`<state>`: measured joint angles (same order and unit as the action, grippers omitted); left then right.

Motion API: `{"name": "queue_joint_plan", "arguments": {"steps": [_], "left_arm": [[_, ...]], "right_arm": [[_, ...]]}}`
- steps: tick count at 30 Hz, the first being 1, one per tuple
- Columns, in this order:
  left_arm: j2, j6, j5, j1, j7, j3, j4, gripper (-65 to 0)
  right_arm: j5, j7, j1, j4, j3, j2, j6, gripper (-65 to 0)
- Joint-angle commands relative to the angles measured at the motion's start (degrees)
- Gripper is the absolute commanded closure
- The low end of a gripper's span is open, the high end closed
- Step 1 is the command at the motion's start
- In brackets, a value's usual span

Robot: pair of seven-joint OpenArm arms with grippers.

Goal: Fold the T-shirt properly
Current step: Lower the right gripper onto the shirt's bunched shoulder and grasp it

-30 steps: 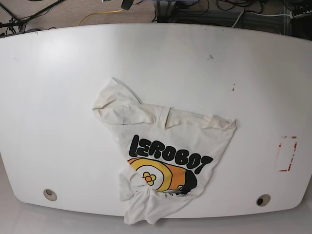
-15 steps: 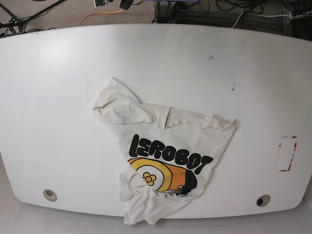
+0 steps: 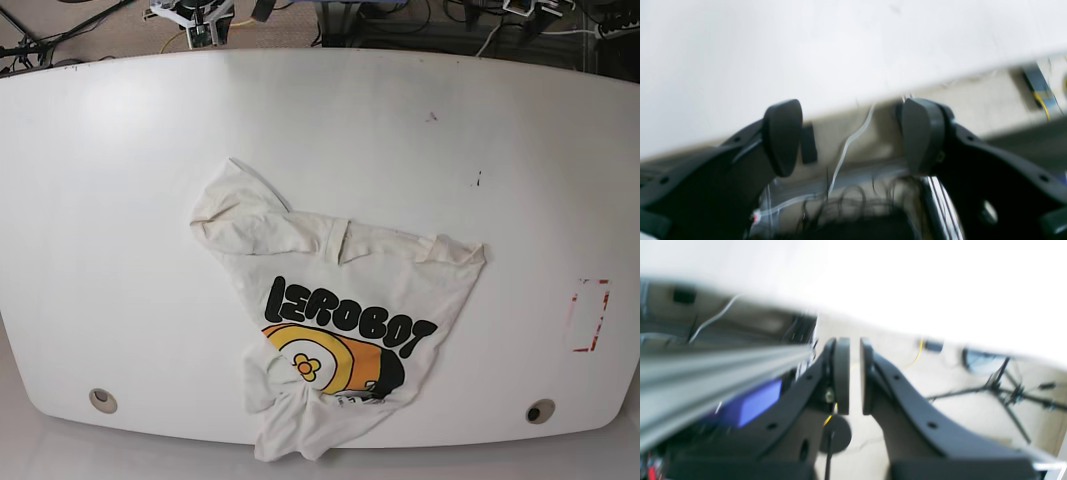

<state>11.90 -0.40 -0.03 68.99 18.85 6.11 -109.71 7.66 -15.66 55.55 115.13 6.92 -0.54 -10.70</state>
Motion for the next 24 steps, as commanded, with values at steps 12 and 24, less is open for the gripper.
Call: {"name": "queue_joint_plan", "arguments": {"steps": [12, 24], "left_arm": [[-1.7, 0.2, -0.1, -1.4, -0.6, 0.3, -1.1, -57.2], [-1.7, 0.2, 0.0, -1.7, -0.6, 0.4, -0.9, -56.7]], "right_arm": [[0.3, -9.2, -18.6, 0.8, -5.5, -0.2, -6.8, -17.0], [0.1, -21.8, -40.4, -2.3, -15.6, -4.0, -11.6, -29.8]]}}
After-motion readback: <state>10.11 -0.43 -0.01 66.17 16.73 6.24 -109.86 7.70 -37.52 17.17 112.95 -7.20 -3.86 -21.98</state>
